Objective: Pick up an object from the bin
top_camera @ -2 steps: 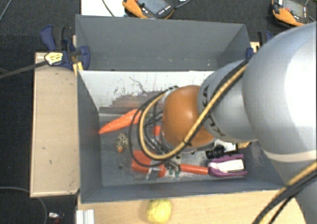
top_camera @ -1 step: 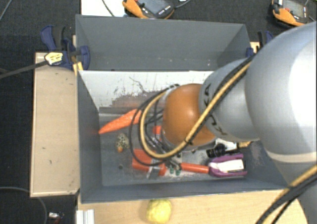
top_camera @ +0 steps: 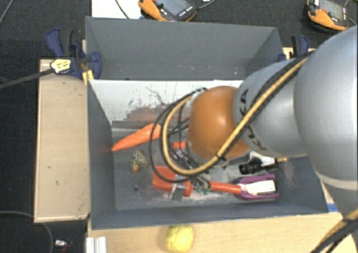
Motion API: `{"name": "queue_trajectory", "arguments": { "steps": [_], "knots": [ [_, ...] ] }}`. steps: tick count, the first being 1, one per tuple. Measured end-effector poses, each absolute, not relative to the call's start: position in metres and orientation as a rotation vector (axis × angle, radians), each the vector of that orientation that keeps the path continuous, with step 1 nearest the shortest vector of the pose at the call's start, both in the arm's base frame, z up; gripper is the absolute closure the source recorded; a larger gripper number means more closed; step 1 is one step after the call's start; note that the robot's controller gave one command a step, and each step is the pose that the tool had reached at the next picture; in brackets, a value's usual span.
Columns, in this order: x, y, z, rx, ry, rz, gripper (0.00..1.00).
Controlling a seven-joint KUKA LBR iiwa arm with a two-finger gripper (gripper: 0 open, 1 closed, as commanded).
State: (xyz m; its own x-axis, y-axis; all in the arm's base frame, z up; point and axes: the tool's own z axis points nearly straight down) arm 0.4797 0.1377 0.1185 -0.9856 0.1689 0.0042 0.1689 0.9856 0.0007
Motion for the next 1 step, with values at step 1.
{"name": "queue_trajectory", "arguments": {
  "steps": [1],
  "knots": [
    [0.4805, 0.1377, 0.1653, -0.263, -3.127, -0.002, 1.0]
  ]
}}
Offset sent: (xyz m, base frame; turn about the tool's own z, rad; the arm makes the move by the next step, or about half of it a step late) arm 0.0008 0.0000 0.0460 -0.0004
